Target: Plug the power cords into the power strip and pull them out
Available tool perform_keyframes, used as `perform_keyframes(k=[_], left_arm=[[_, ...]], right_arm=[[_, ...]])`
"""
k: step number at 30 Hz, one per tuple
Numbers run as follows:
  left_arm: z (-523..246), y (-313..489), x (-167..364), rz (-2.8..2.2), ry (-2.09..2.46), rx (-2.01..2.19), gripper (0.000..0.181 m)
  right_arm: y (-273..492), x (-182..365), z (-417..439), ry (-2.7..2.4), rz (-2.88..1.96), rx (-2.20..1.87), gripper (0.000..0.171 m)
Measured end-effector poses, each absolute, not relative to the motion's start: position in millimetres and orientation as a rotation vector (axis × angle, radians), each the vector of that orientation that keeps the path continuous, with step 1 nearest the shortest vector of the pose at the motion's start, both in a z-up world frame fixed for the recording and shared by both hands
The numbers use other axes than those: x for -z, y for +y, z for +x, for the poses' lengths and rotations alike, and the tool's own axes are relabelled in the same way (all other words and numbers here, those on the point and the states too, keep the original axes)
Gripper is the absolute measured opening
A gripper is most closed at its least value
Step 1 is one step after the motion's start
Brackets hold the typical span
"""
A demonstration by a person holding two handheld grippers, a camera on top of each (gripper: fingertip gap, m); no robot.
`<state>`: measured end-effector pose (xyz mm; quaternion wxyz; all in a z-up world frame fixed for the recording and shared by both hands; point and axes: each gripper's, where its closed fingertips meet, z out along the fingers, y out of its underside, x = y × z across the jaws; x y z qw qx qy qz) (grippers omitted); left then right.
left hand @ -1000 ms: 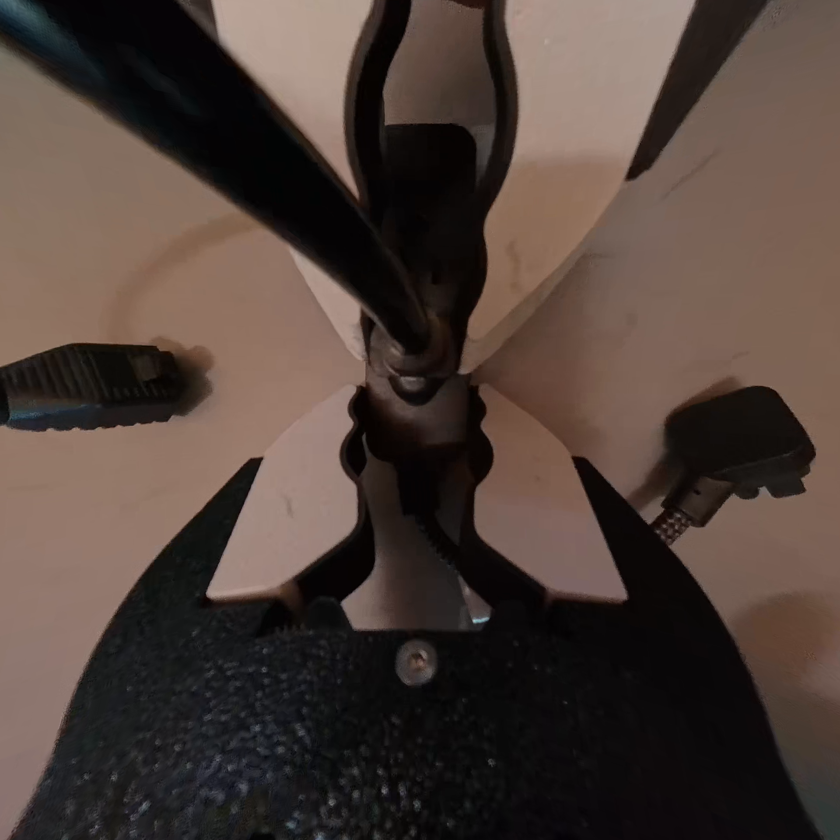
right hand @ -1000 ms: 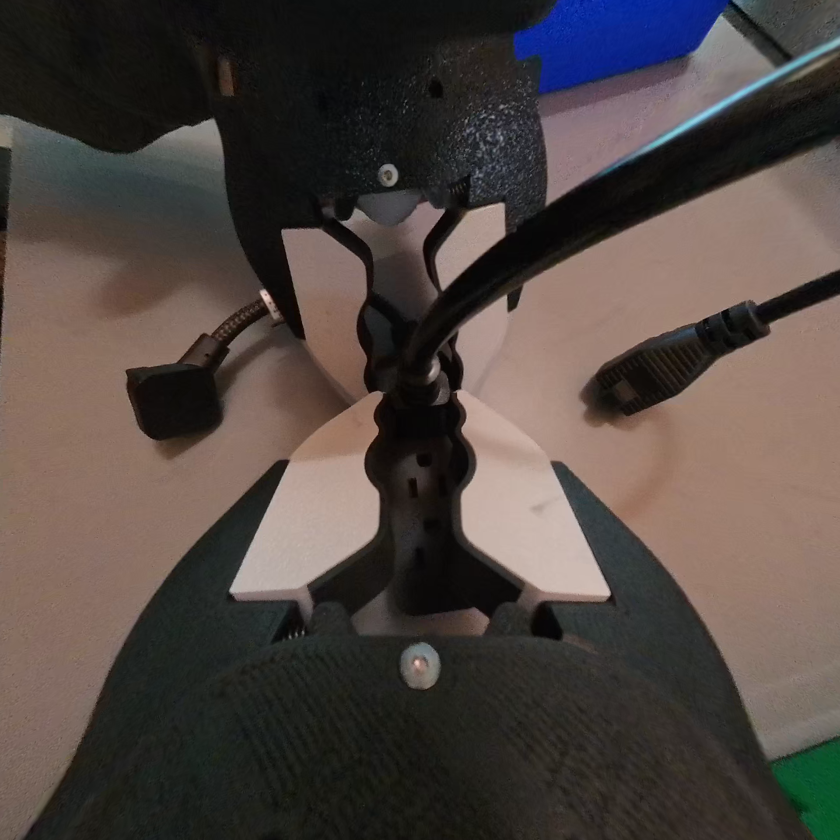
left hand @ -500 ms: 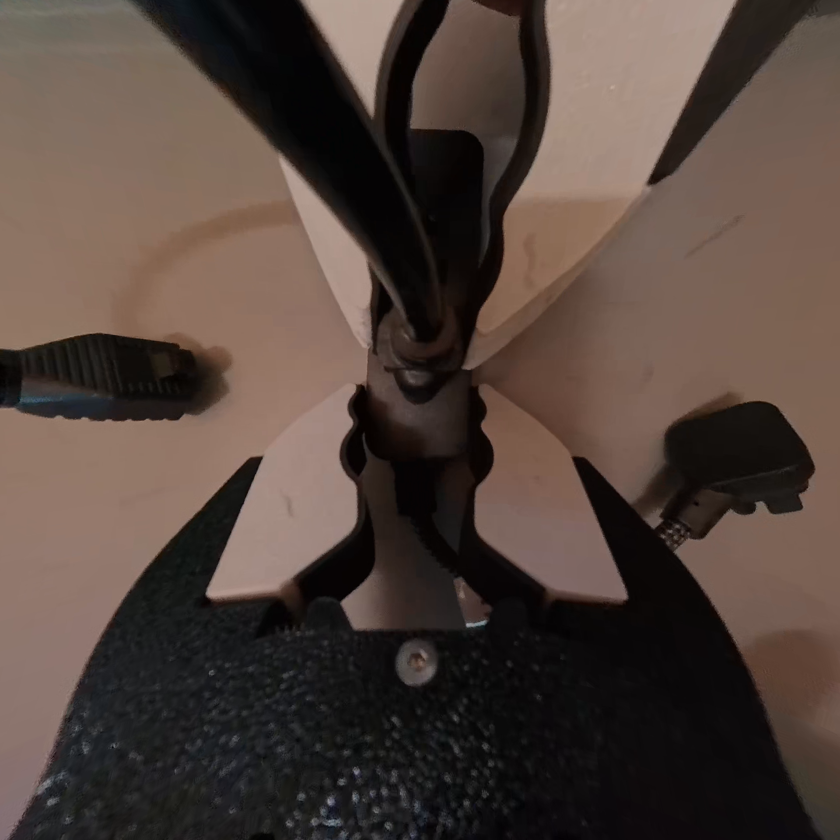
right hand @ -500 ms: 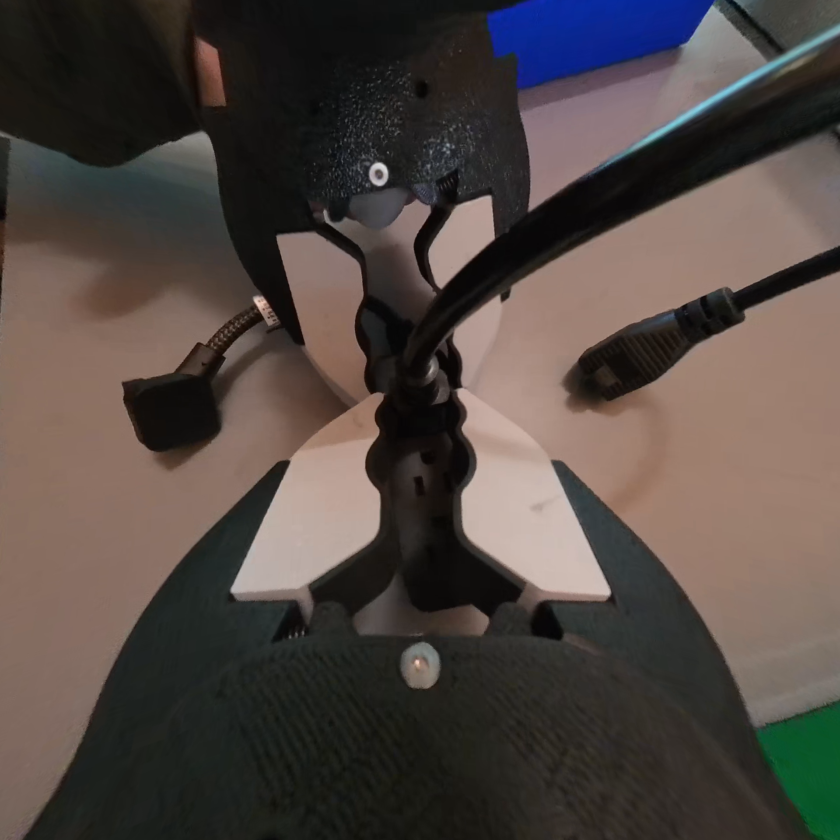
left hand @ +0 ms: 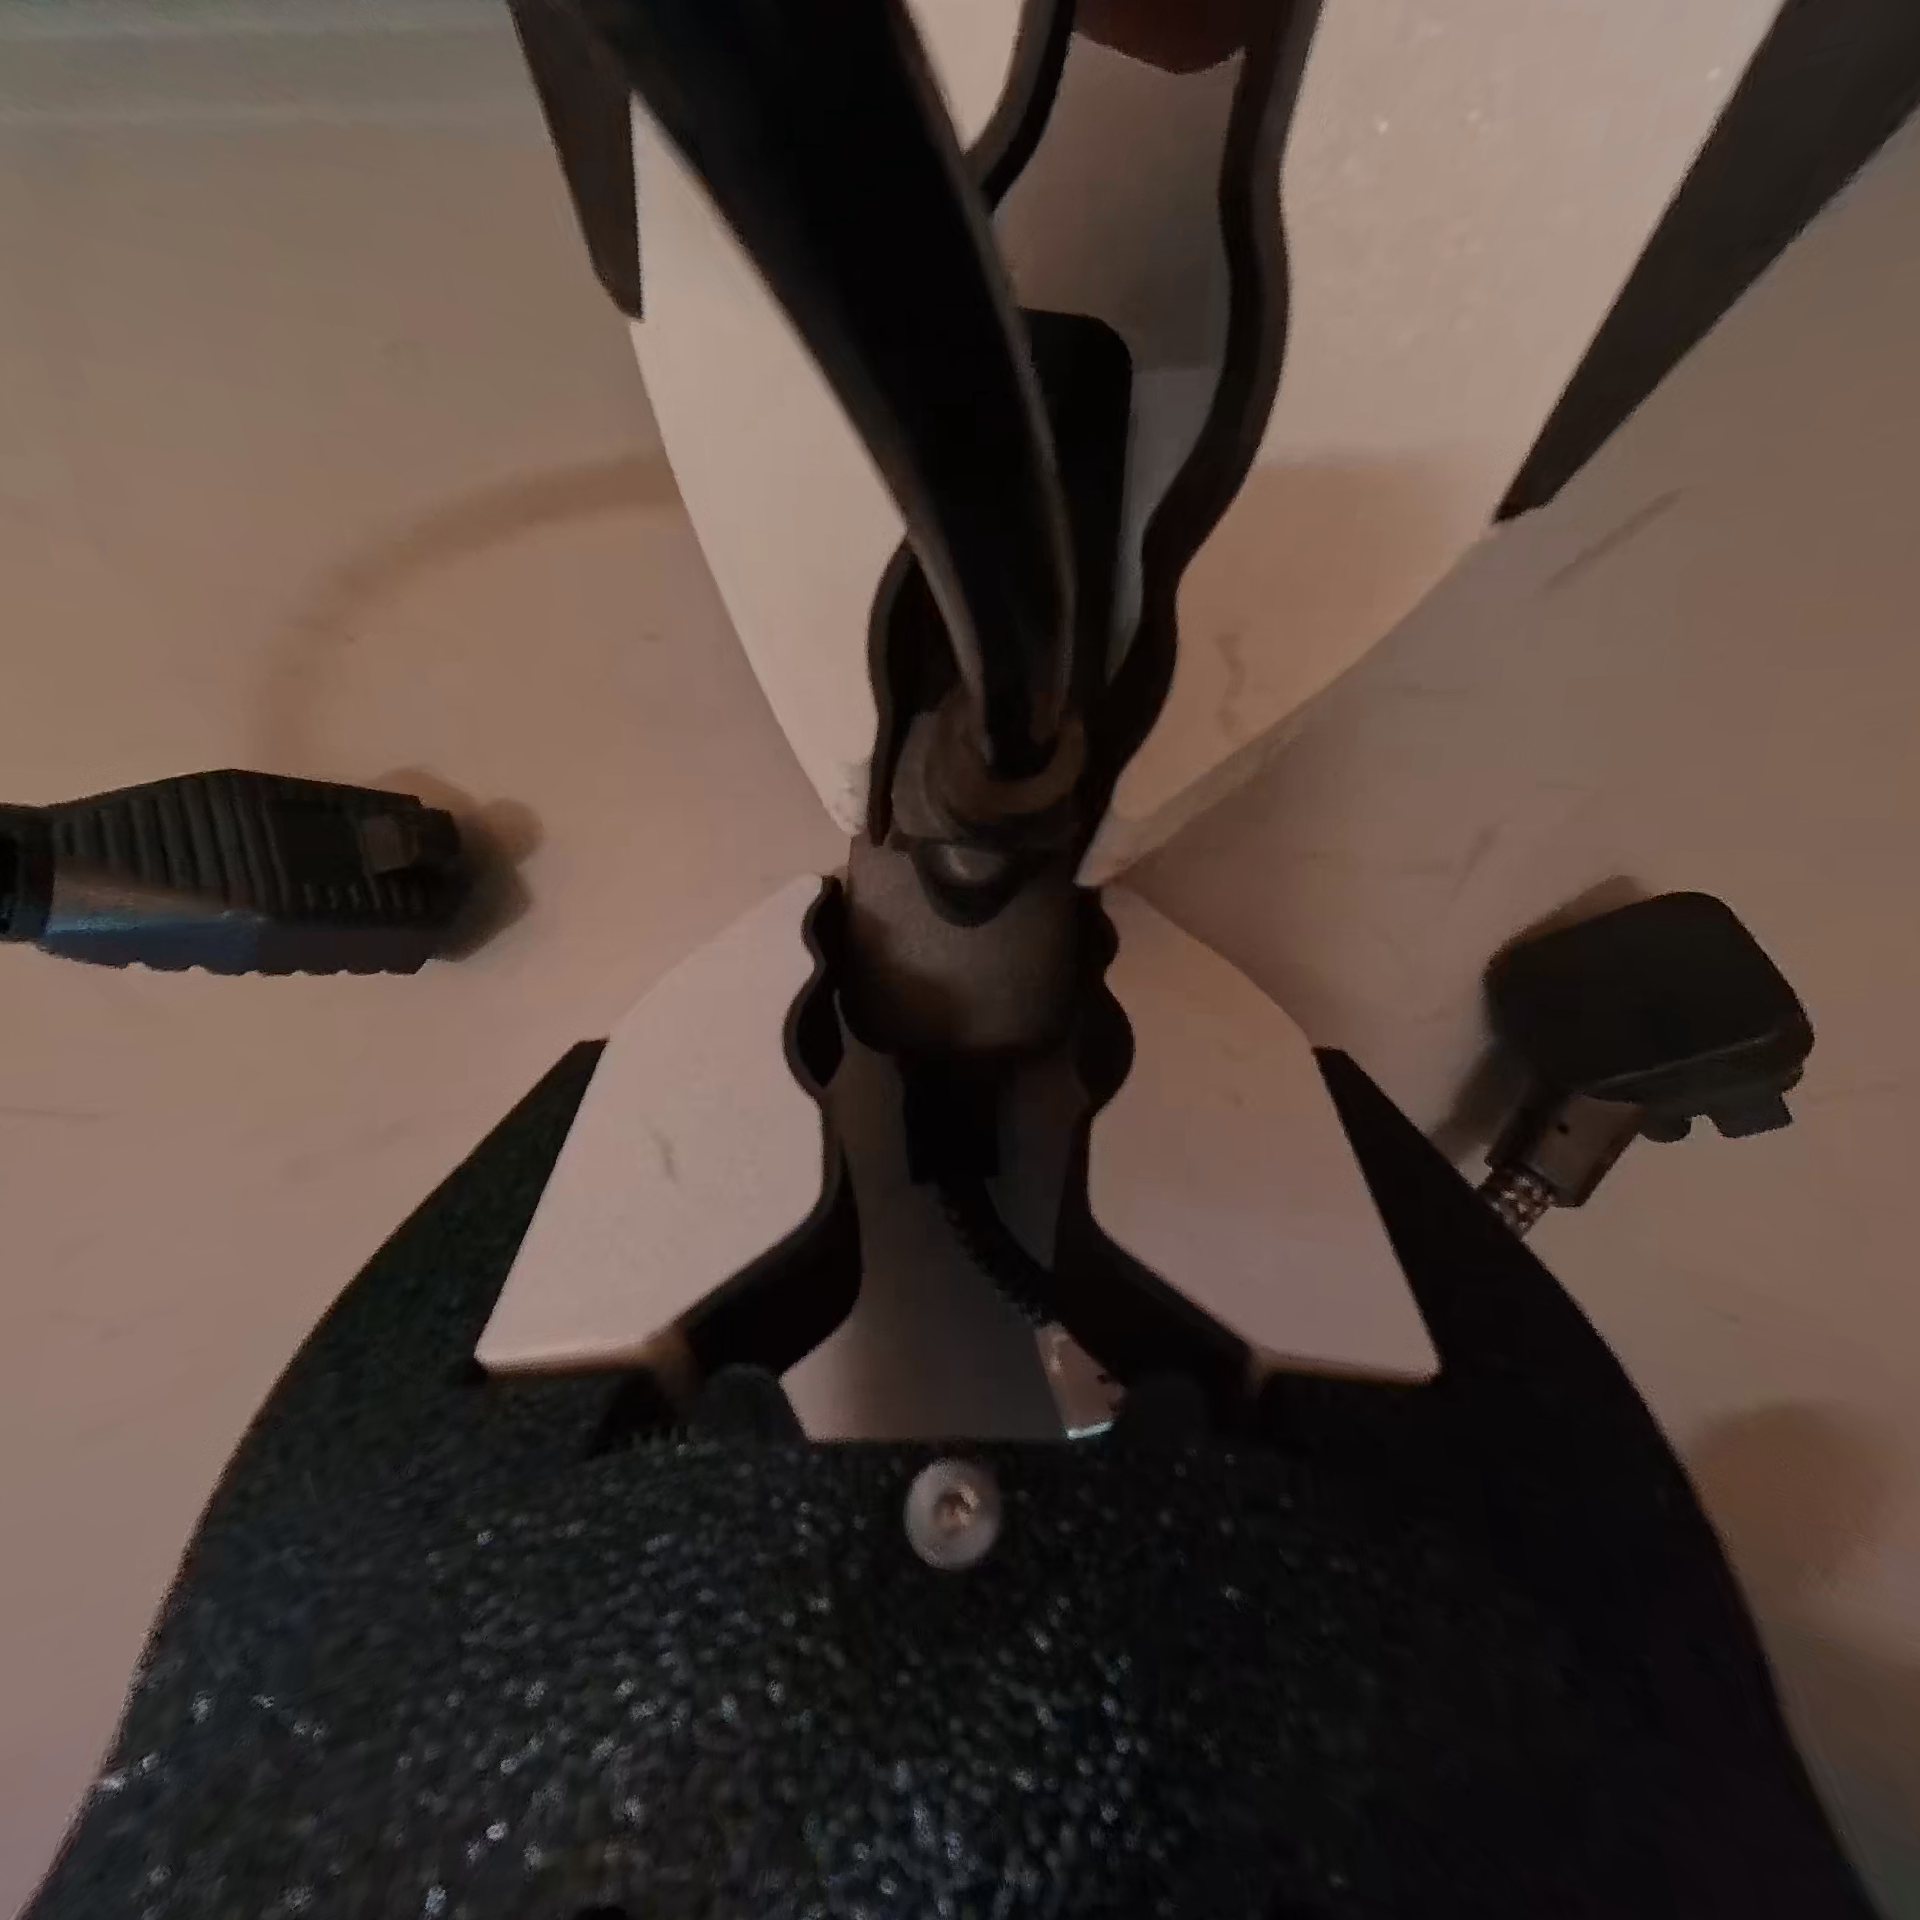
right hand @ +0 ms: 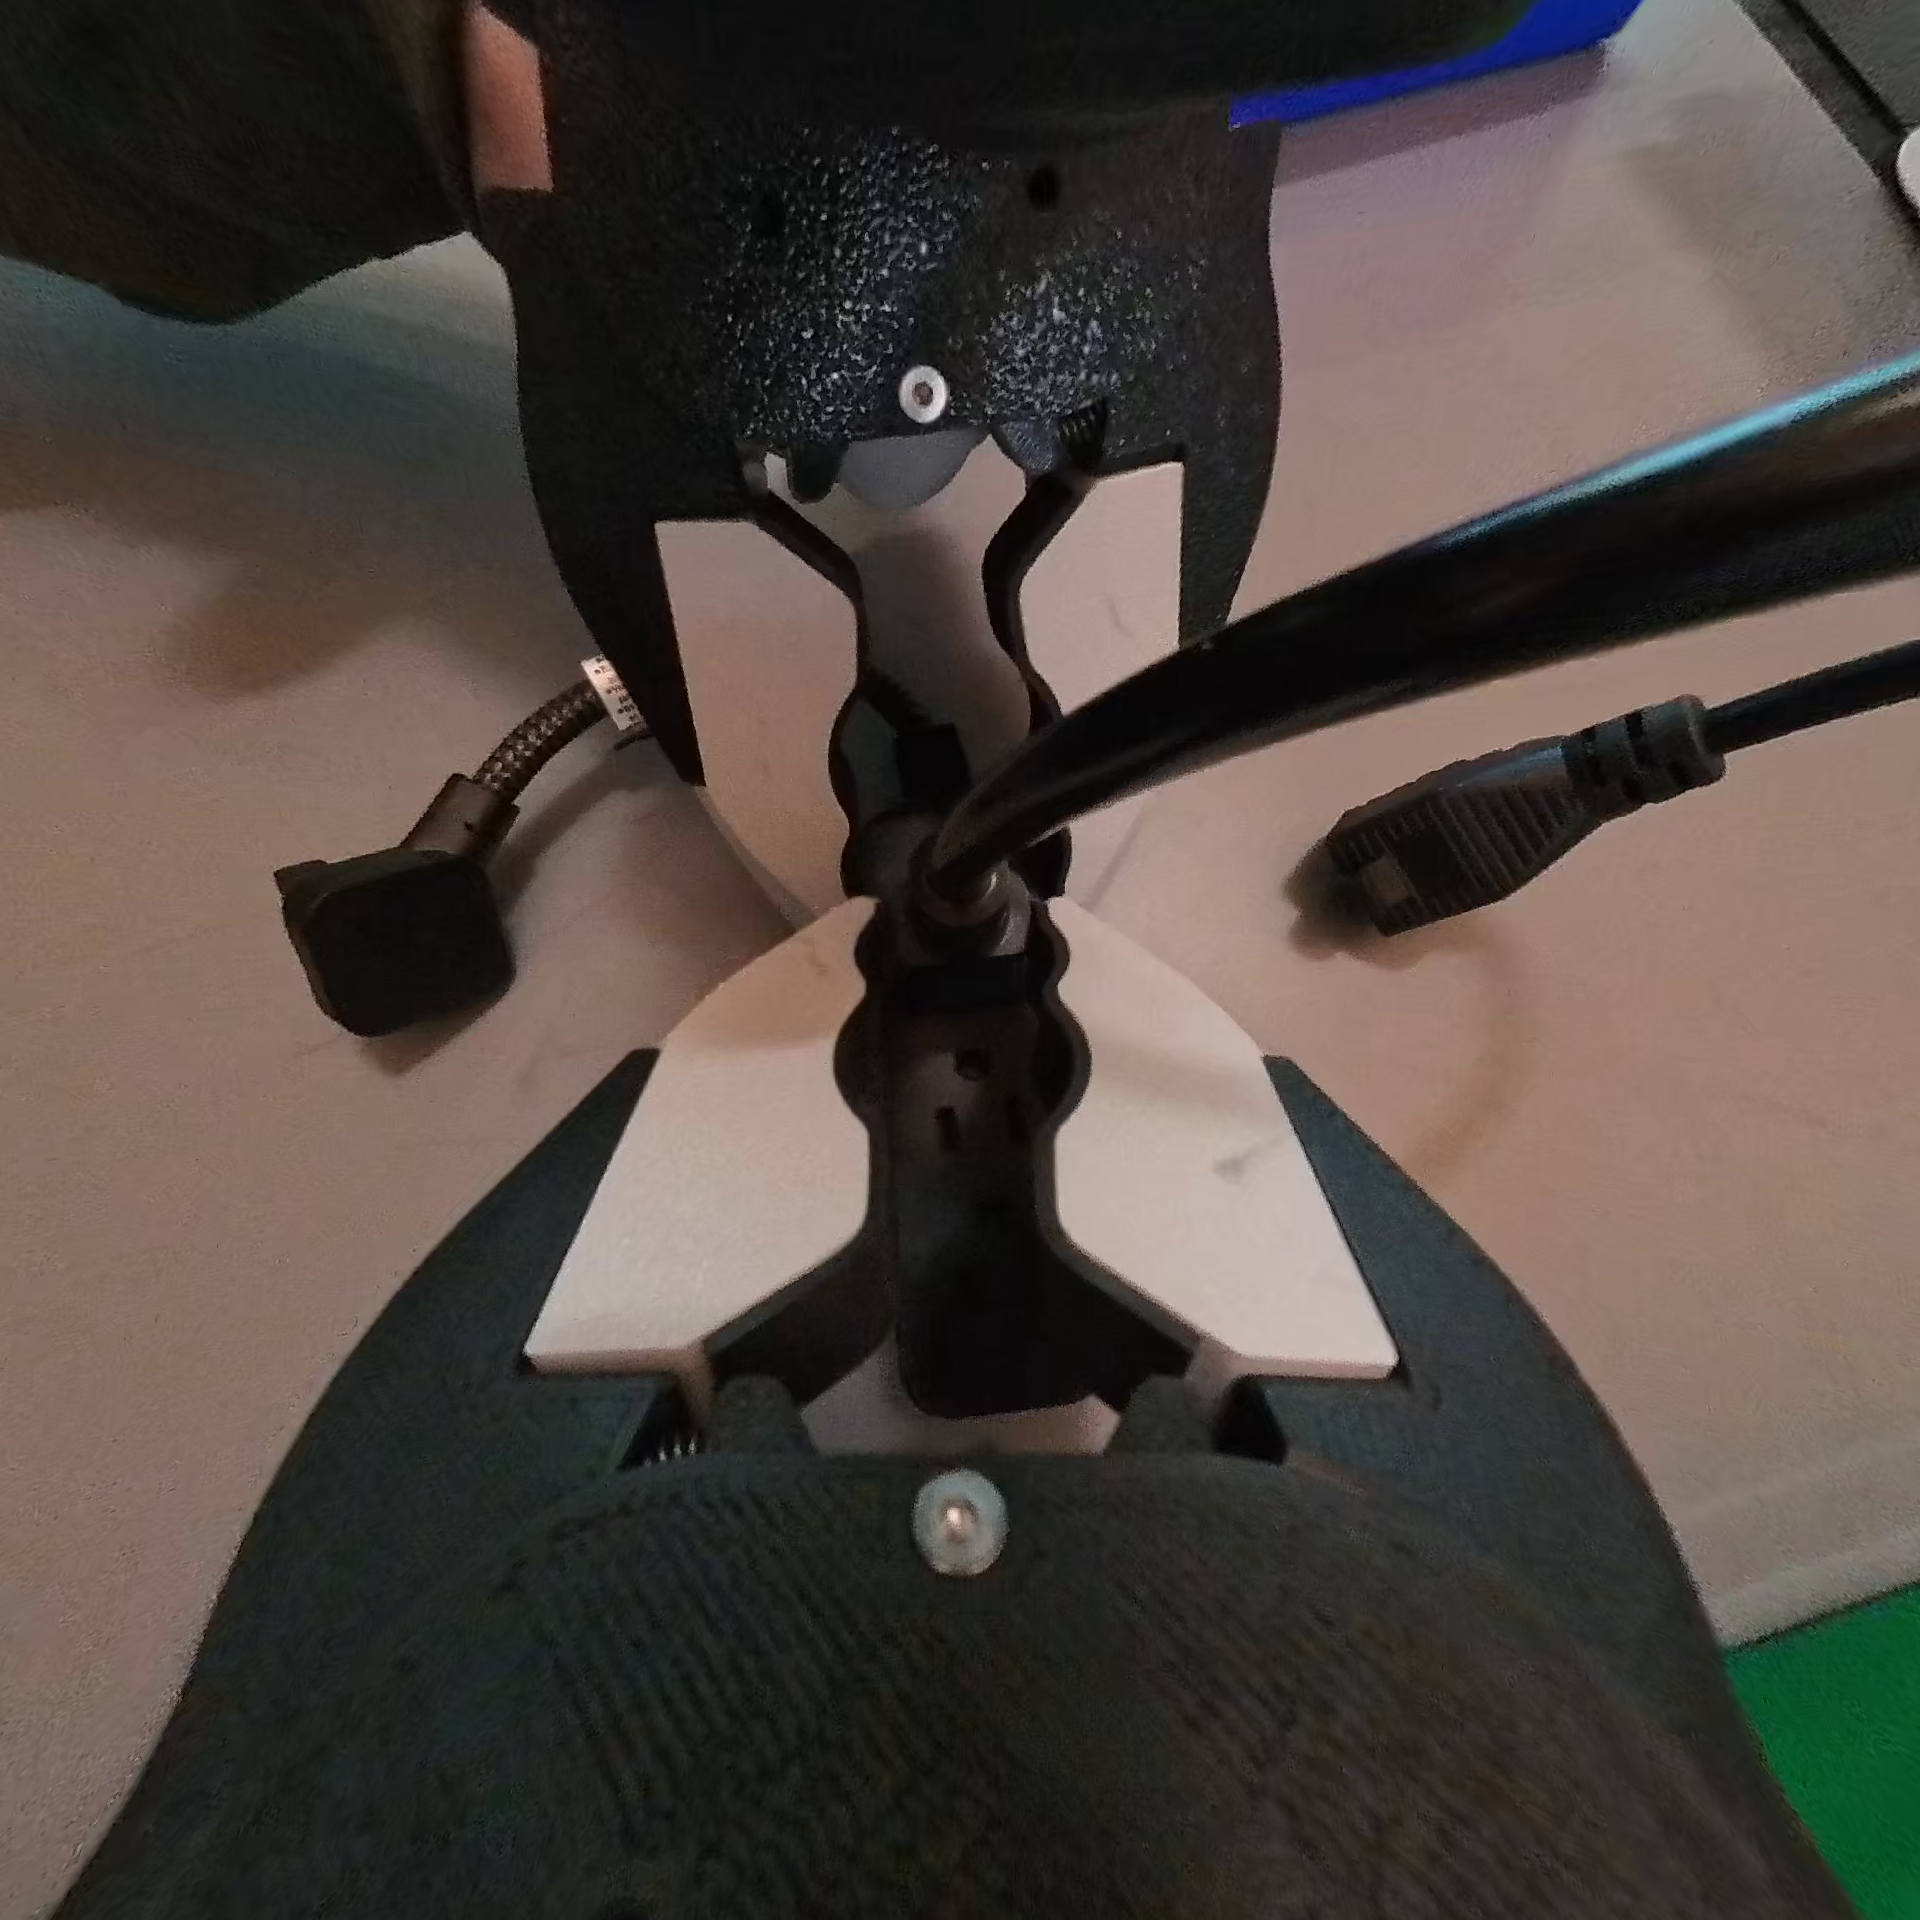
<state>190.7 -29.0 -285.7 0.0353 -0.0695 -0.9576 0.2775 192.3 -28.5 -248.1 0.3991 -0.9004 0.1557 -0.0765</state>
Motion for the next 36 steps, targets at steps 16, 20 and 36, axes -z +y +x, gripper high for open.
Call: perform_keyframes(k=[16, 20, 36], left_arm=[[190, -30, 286, -0.162, -2.968, -0.843, 0.043], [192, -28, 284, -0.191, -2.975, -0.884, 0.043], [192, -27, 284, -0.177, -2.933, -0.901, 0.043]], right_arm=[[-32, 247, 194, 0.372, -2.217, 0.102, 0.025], [-24, 242, 191, 0.33, -2.259, 0.249, 0.024], [-25, 243, 193, 0.386, -2.248, 0.179, 0.025]])
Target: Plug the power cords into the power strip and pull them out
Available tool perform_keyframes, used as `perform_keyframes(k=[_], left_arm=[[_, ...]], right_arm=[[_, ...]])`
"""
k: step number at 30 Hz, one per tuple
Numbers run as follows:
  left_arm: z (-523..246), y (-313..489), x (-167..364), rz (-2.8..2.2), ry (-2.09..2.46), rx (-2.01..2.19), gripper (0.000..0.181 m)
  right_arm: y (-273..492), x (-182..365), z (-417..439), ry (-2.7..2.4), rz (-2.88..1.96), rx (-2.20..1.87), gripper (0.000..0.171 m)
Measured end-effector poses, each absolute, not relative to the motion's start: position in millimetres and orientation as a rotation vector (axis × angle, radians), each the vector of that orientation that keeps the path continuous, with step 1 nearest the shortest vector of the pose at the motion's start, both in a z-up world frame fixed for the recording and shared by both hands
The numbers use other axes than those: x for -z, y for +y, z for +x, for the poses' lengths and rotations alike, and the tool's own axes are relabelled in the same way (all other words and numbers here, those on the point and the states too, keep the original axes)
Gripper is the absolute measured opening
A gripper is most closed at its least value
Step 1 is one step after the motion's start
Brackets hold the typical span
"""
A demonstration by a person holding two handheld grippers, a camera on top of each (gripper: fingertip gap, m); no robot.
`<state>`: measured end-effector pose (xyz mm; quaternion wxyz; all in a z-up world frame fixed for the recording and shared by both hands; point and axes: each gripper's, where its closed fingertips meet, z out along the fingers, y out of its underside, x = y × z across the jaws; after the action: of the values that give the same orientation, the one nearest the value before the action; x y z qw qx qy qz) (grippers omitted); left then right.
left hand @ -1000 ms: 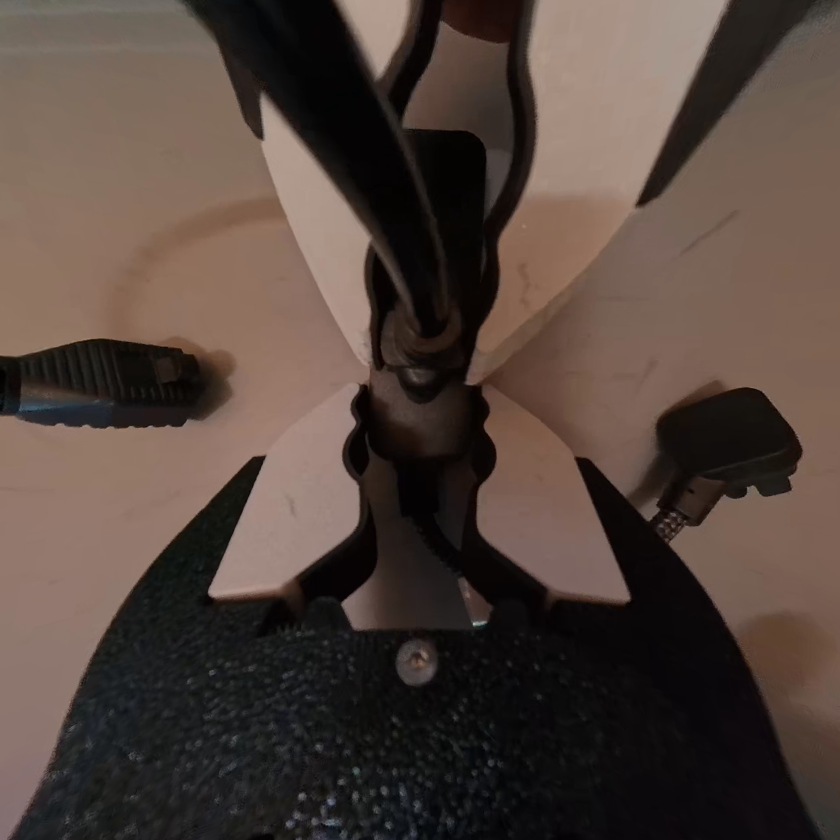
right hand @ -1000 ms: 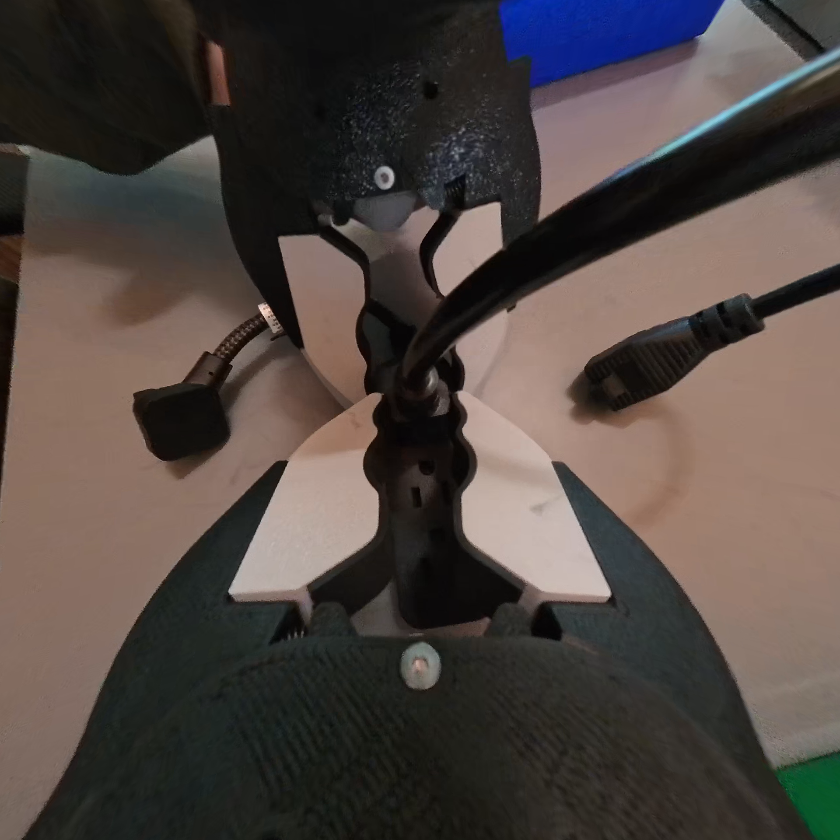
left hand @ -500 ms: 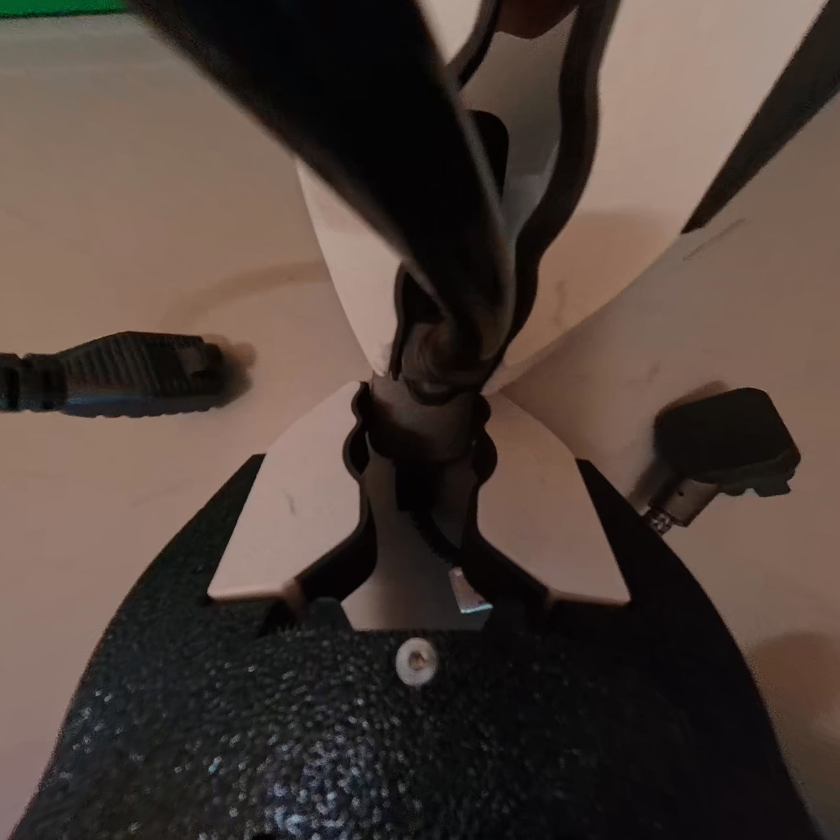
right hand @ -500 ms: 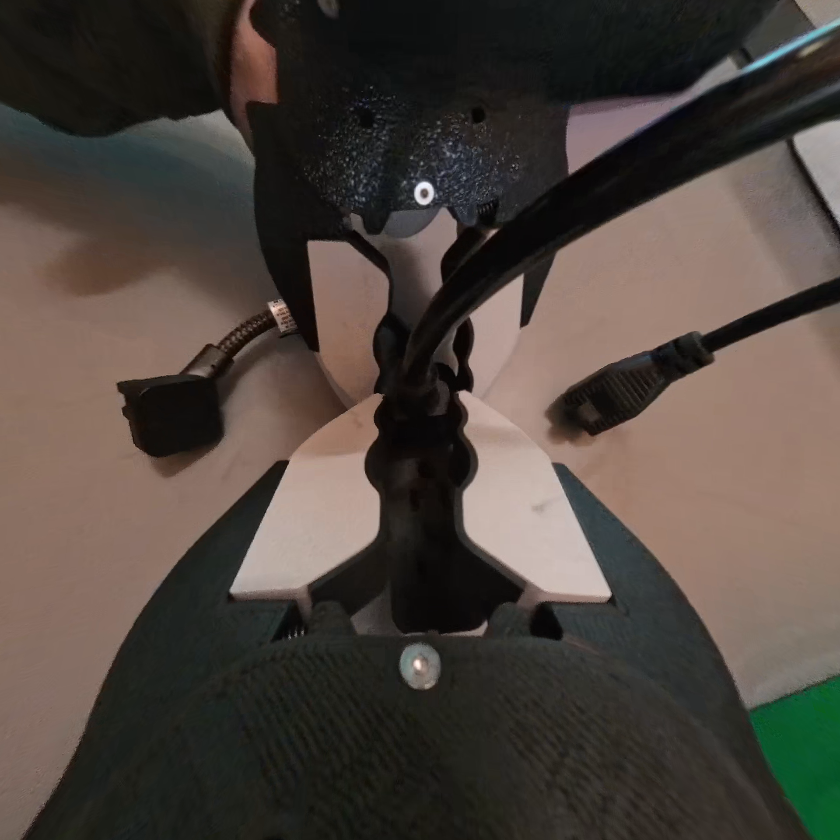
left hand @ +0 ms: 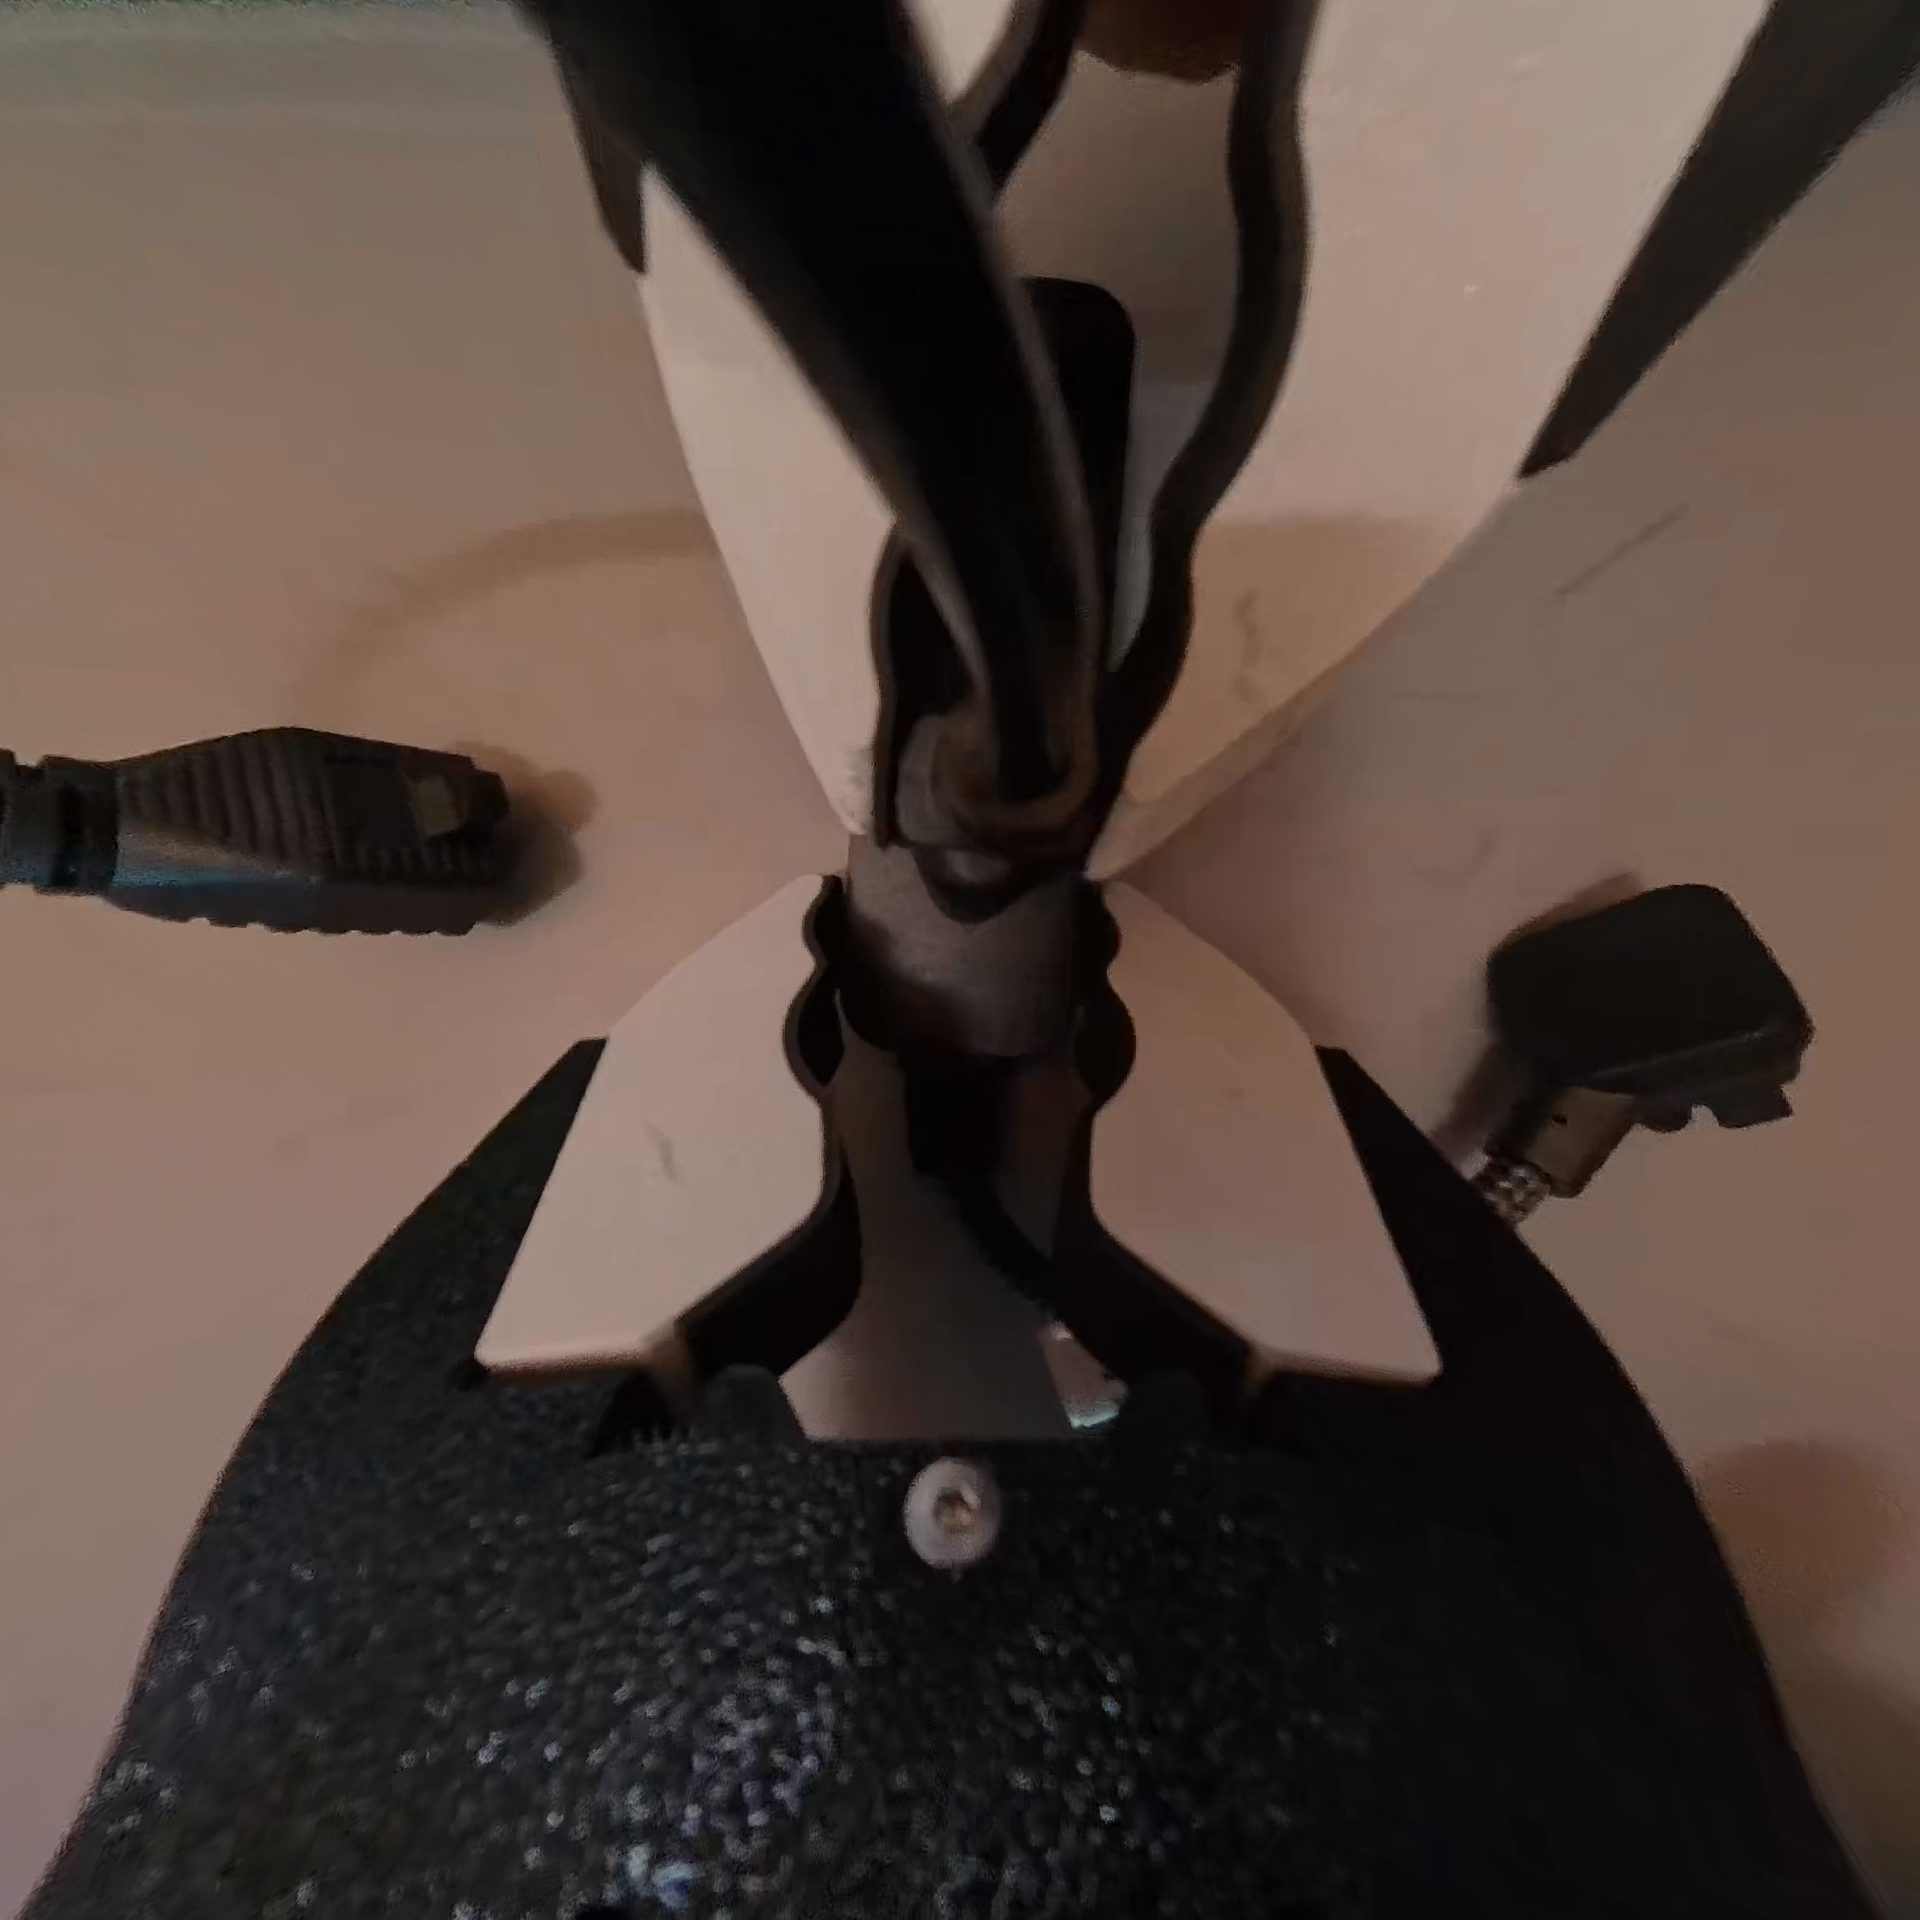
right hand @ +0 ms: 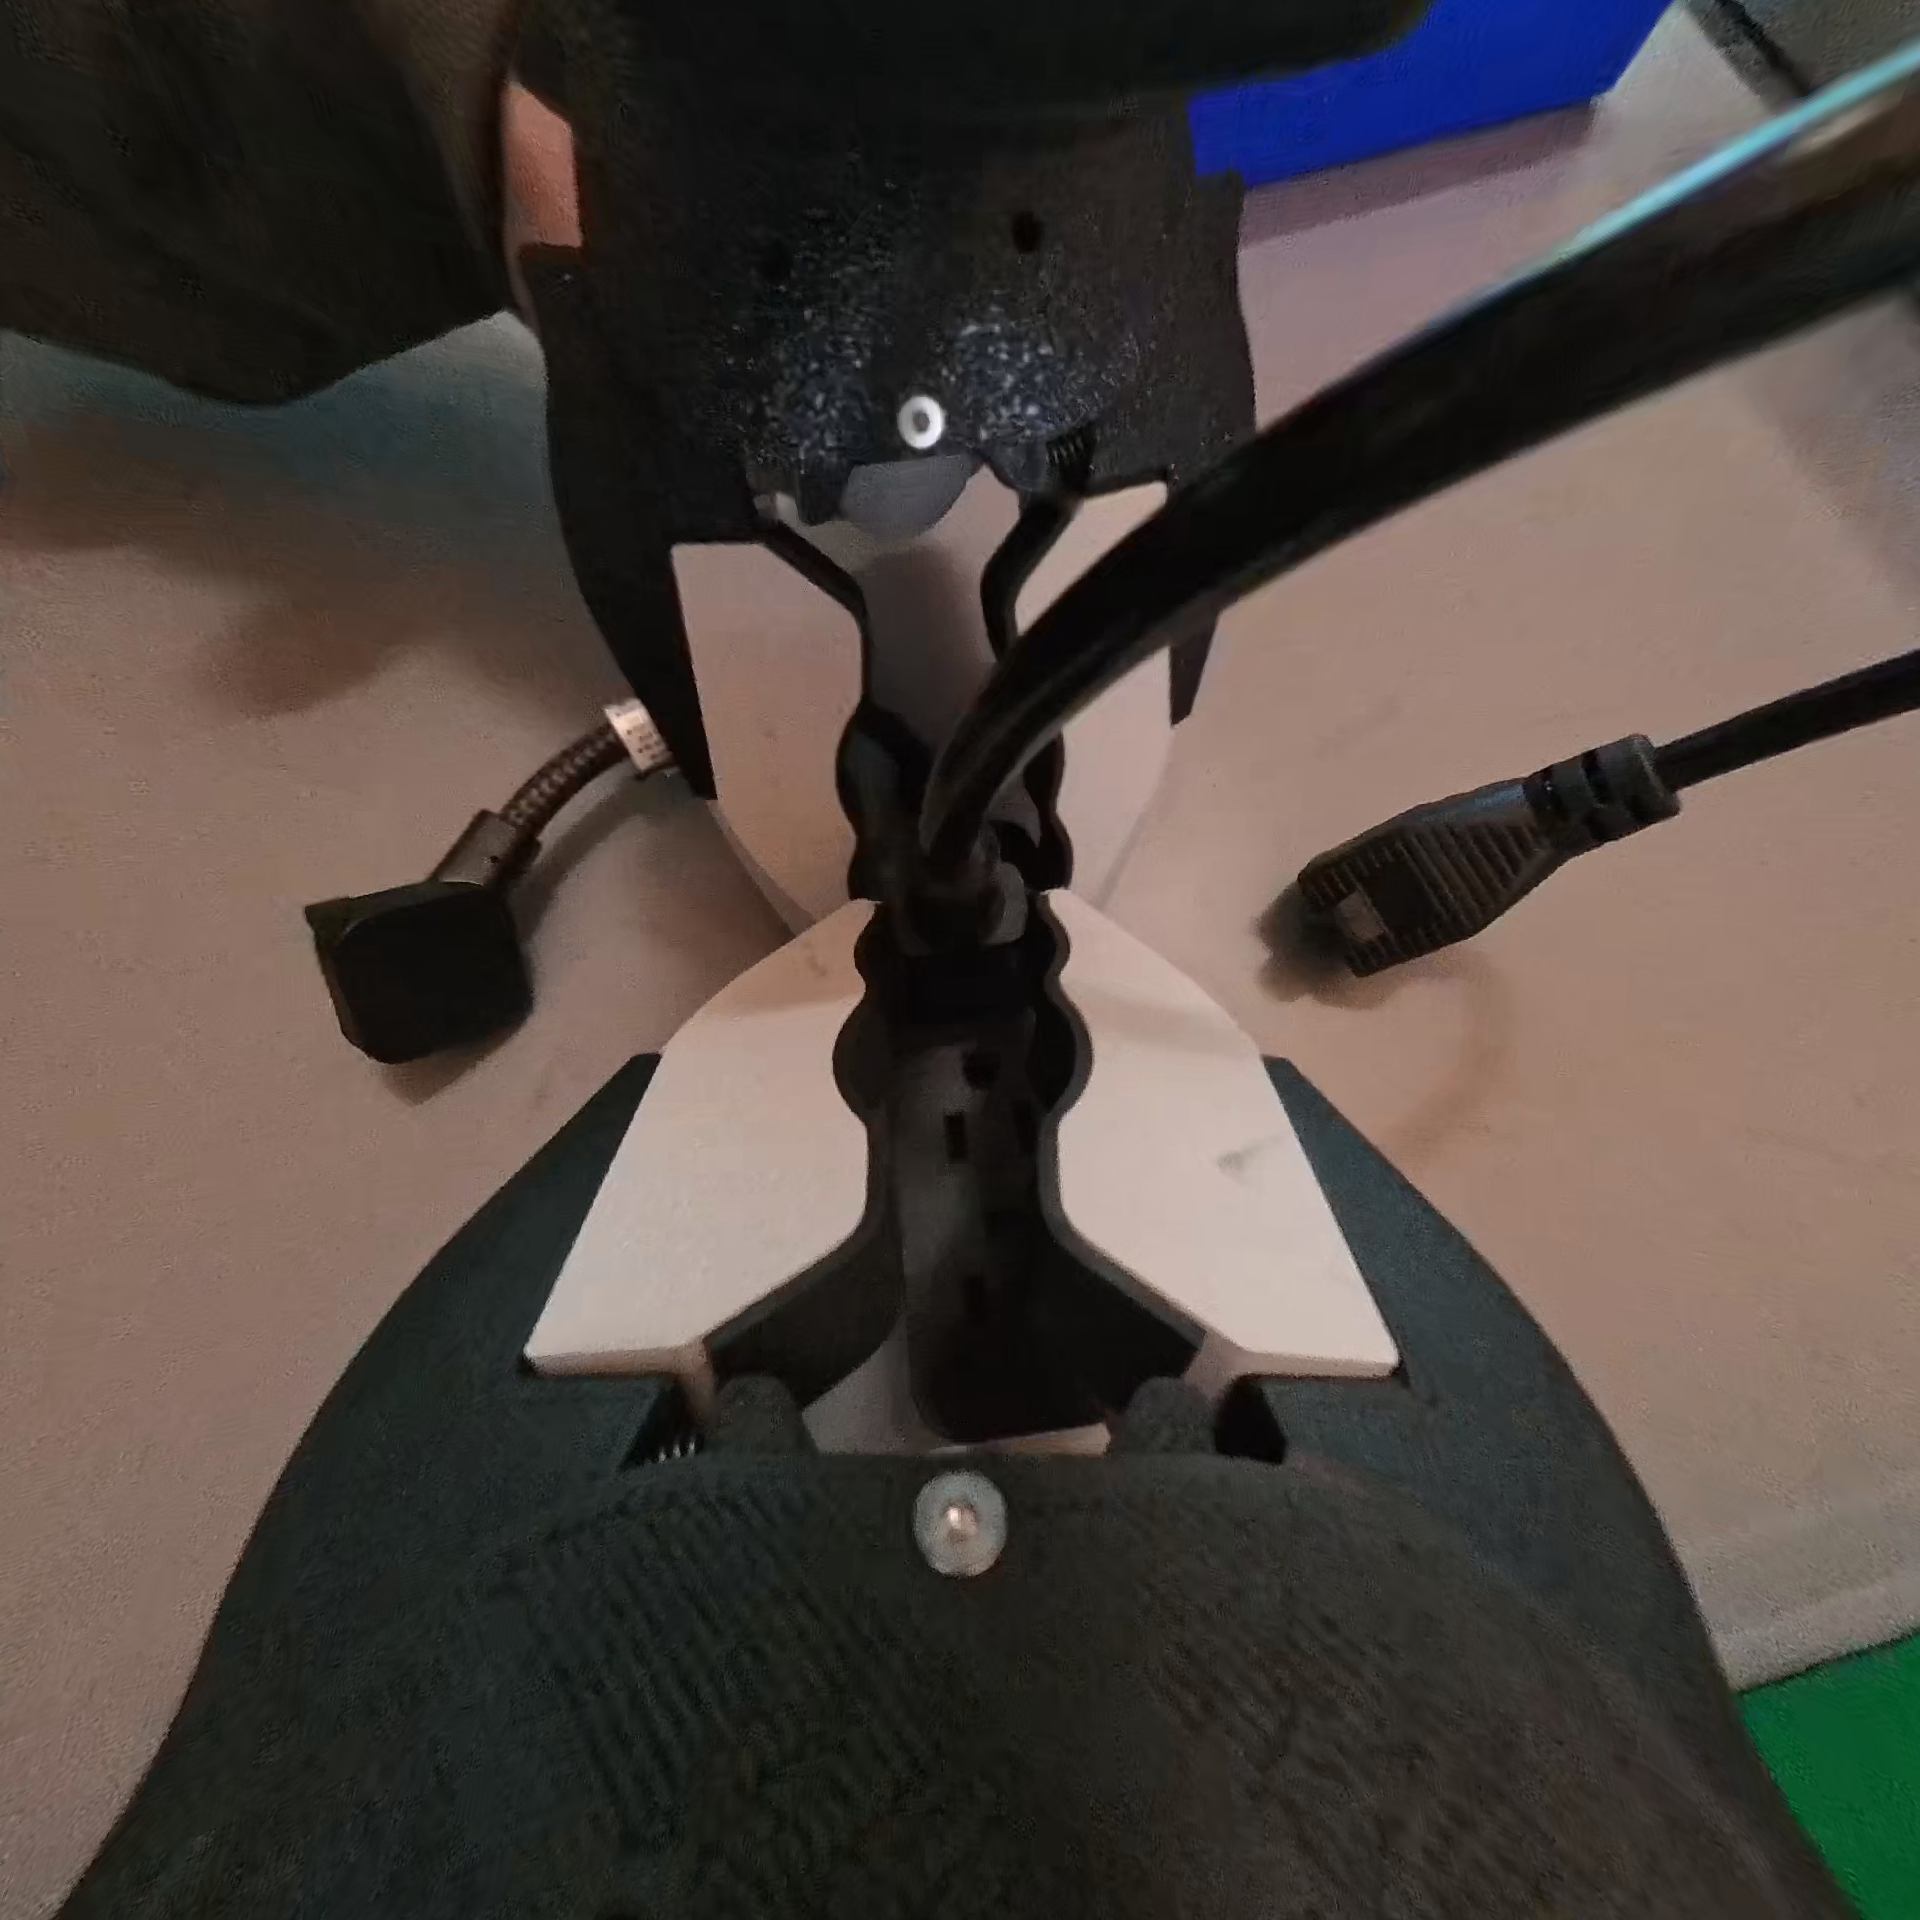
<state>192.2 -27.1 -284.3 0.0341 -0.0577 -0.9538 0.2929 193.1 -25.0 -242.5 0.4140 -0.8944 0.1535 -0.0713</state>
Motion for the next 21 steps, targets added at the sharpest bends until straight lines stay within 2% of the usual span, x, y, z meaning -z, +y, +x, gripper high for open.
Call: perform_keyframes(k=[21], left_arm=[[198, -27, 281, -0.009, -2.882, -1.069, 0.043]], right_arm=[[-23, 239, 202, 0.329, -2.341, 0.171, 0.025]])
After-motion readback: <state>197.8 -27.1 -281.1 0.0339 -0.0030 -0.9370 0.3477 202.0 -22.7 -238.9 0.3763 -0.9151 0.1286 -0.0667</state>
